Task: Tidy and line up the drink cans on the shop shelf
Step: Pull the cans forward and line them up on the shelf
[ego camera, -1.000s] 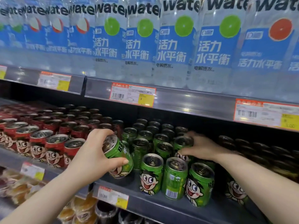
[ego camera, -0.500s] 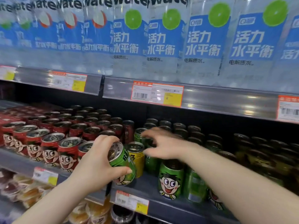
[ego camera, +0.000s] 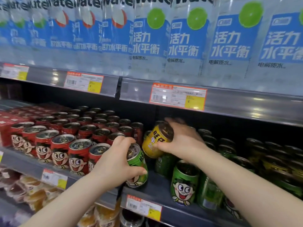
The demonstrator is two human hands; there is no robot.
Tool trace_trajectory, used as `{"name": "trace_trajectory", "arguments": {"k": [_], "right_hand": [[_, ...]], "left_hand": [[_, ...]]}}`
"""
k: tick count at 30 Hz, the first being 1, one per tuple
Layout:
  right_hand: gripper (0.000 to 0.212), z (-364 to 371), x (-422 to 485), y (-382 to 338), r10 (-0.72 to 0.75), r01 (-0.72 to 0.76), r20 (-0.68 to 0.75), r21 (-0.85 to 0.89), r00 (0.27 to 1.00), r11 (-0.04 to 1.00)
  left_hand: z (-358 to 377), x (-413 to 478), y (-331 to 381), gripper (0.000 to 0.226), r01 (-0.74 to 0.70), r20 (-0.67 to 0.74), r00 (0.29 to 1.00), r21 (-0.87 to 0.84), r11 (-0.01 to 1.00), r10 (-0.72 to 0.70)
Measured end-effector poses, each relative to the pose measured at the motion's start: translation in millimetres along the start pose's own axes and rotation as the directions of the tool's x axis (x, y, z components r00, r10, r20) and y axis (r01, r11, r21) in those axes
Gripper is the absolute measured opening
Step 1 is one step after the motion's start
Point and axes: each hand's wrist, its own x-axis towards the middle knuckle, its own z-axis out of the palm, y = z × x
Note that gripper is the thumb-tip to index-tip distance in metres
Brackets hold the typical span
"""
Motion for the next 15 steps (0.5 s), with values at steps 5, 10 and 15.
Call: {"name": "trace_trajectory", "arguments": {"k": [5,10,15], "right_hand": [[0.081,-49.6,-44.8,31.7,0.094,-0.082,-0.123,0.099,0.988,0.992],[0.077,-80.5,-92.6,78.2,0.188,-0.186,-0.159,0.026,0.969,0.982],[0.066,-119.1,-137.2,140.8,0.342,-0.351,-0.271,0.017,0.900,0.936]], "left_hand": [[40.3,13.3,12.9,0.090,-0.032,0.107,0.994,0.089,0.996,0.022],[67.9,23.1,21.6,0.087,-0.025,0.095,0.995,0.252,0.967,0.001],[83.0,47.1,24.6,0.064,0.080,-0.024,0.997,0.053,0.995,-0.079]]}}
